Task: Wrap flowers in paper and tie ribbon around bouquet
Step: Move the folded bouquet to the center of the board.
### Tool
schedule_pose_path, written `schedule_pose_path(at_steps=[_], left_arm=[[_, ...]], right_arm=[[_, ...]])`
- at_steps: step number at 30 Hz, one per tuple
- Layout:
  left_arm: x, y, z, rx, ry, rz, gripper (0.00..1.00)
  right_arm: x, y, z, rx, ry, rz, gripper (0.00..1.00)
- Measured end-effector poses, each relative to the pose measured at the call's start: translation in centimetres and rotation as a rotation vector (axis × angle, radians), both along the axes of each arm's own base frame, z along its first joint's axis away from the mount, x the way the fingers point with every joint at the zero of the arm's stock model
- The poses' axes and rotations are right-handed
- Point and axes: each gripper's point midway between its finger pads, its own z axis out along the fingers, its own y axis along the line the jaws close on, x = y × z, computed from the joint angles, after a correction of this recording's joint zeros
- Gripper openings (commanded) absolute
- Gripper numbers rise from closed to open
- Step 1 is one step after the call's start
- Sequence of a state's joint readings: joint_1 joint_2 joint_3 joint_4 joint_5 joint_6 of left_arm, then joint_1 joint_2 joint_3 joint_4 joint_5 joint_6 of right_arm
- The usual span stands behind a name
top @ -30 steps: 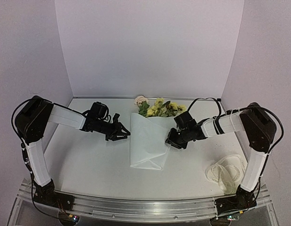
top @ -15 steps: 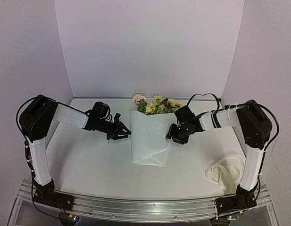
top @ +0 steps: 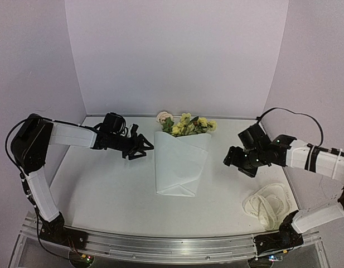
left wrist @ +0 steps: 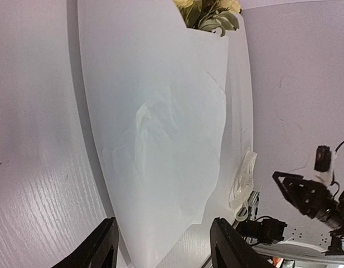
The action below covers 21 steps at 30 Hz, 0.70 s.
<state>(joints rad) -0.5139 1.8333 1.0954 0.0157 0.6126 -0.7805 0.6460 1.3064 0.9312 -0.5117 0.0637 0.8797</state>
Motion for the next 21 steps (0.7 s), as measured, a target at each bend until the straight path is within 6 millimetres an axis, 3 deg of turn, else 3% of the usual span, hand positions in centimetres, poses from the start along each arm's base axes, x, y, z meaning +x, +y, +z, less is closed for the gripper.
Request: schedule_pose_path(at_steps=[7,11,14,17,21], left_arm=[[-1.0,1.5,3.9,0.005,-0.091,0.027,0.62],[-2.4,2.7,4.4,0.021,-0.106,0.047,0.63],[-3.6,3.5,4.5,0.032,-0.111,0.058,0.62],[-4.7,4.0,4.6,0.041,-0.125,0.066,0.63],[-6.4,3.1,4.6,0.055,-0.147,0.041,0.63]], right_arm=[[-8.6,-5.0,-5.6,-0.175,0.16,-0.089,0.72],[-11.4,-7.0,-7.5,-0.206,0.189,-0.145,0.71],[-12.1,-8.0,-8.7,-0.226,0.206,-0.185,0.69],[-11.9,-7.8,-9.5,-0.227,0.215,-0.206,0.6],[-11.1,-6.8,-10.8,-0.214,0.218,-0.226,0.45]])
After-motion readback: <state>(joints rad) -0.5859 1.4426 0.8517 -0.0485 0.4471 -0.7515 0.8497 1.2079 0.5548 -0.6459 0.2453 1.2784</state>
